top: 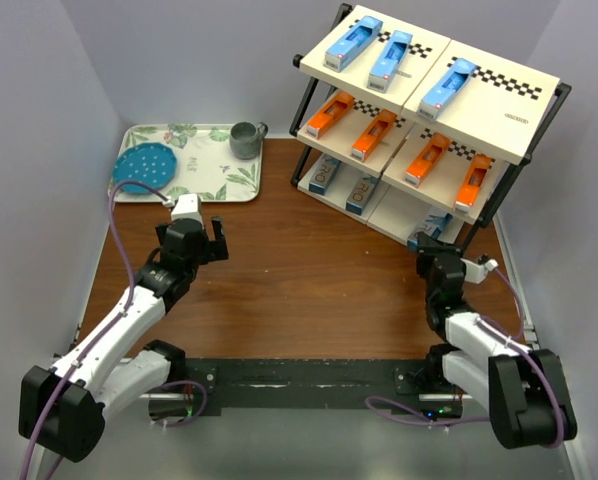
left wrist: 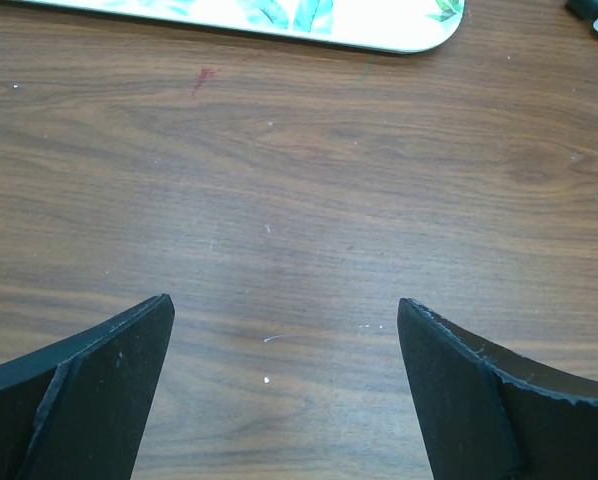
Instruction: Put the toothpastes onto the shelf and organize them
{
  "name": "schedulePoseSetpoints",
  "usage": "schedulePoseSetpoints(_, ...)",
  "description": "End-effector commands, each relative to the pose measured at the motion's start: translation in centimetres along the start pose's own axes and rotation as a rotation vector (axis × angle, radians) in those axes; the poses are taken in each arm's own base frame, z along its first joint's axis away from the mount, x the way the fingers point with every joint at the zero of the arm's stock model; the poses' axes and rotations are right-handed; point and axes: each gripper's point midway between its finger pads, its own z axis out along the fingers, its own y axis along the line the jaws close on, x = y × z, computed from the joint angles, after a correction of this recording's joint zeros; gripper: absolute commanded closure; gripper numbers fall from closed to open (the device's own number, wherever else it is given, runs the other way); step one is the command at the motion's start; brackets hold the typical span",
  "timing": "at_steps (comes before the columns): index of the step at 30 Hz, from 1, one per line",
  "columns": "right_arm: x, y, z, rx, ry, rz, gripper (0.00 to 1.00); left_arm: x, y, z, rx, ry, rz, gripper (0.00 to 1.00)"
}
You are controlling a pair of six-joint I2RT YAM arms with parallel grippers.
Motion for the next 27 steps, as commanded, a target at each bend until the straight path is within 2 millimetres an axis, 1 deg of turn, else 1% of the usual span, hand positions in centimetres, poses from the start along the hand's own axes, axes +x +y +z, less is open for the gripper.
schedulePoseSetpoints(1,0.2,2.3,1.2,-0.071,0.050,0.070,0.78,-1.0,-0.1,0.1,0.001,-0.045,0.008,0.00)
schedulePoseSetpoints(3,0.7,1.9,1.6,-0.061,0.083,0.083,0.76,-1.0,-0.2,0.1,0.003,-0.045,0.009,0.00)
schedulePoseSetpoints(4,0.5,2.5,1.7,-0.087,0.083,0.101,0.74,-1.0,-0.2,0.1,0.005,-0.045,0.009,0.00)
schedulePoseSetpoints(5,0.8,1.7,2.1,-0.065,0.092,0.105,0.73,-0.9,-0.2,0.1,0.006,-0.042,0.010,0.00)
schedulePoseSetpoints(6,1.0,1.6,2.2,-0.067,0.097,0.116,0.71,-0.9,-0.2,0.1,0.006,-0.044,0.009,0.00)
schedulePoseSetpoints(9,1.3,1.4,2.2,-0.061,0.109,0.109,0.57,-0.9,-0.3,0.1,0.007,-0.042,0.010,0.00)
schedulePoseSetpoints(10,1.4,0.9,2.2,-0.041,0.115,0.101,0.48,-0.9,-0.3,0.1,0.007,-0.040,0.010,0.00)
schedulePoseSetpoints(11,1.4,0.6,2.1,-0.031,0.116,0.093,0.43,-0.9,-0.2,0.1,0.005,-0.041,0.010,0.00)
schedulePoseSetpoints(12,1.2,0.9,1.8,-0.041,0.113,0.086,0.39,-0.9,-0.2,0.1,0.006,-0.042,0.008,0.00)
schedulePoseSetpoints(13,1.2,0.0,1.6,-0.005,0.113,0.070,0.32,-0.8,-0.2,0.1,0.005,-0.041,0.009,0.00)
schedulePoseSetpoints(14,0.9,-0.1,1.5,0.003,0.102,0.061,0.29,-0.9,-0.2,0.1,0.006,-0.042,0.008,0.00)
schedulePoseSetpoints(15,0.7,0.2,1.2,-0.005,0.097,0.053,0.26,-0.9,-0.2,0.1,0.006,-0.042,0.007,0.00)
schedulePoseSetpoints(16,0.7,-0.7,1.0,0.028,0.097,0.043,0.21,-0.9,-0.3,0.1,0.007,-0.042,0.008,0.00)
schedulePoseSetpoints(17,0.6,-0.8,0.8,0.034,0.097,0.039,0.19,-0.8,-0.3,0.1,0.009,-0.041,0.008,0.00)
schedulePoseSetpoints(18,0.7,-1.5,0.6,0.055,0.102,0.029,0.18,-0.8,-0.3,0.1,0.012,-0.040,0.008,0.00)
schedulePoseSetpoints(19,0.7,-1.4,0.3,0.050,0.107,0.028,0.16,-0.7,-0.4,0.2,0.012,-0.037,0.010,0.00)
schedulePoseSetpoints(21,1.0,-2.4,-0.1,0.083,0.127,0.016,0.15,-0.7,-0.4,0.2,0.014,-0.037,0.010,0.00)
schedulePoseSetpoints(23,1.1,-2.8,-0.5,0.100,0.136,0.006,0.15,-0.7,-0.4,0.2,0.014,-0.037,0.010,0.00)
schedulePoseSetpoints(24,1.2,-3.6,-0.8,0.128,0.145,-0.015,0.15,-0.7,-0.4,0.2,0.015,-0.036,0.010,0.00)
schedulePoseSetpoints(25,1.3,-3.8,-1.0,0.134,0.151,-0.029,0.15,-0.7,-0.4,0.2,0.015,-0.036,0.008,0.00)
schedulePoseSetpoints(26,1.2,-3.3,-1.2,0.119,0.155,-0.042,0.15,-0.7,-0.5,0.2,0.016,-0.036,0.009,0.00)
schedulePoseSetpoints(27,1.2,-4.2,-1.5,0.151,0.168,-0.118,0.15,-0.6,-0.5,0.2,0.017,-0.033,0.011,0.00)
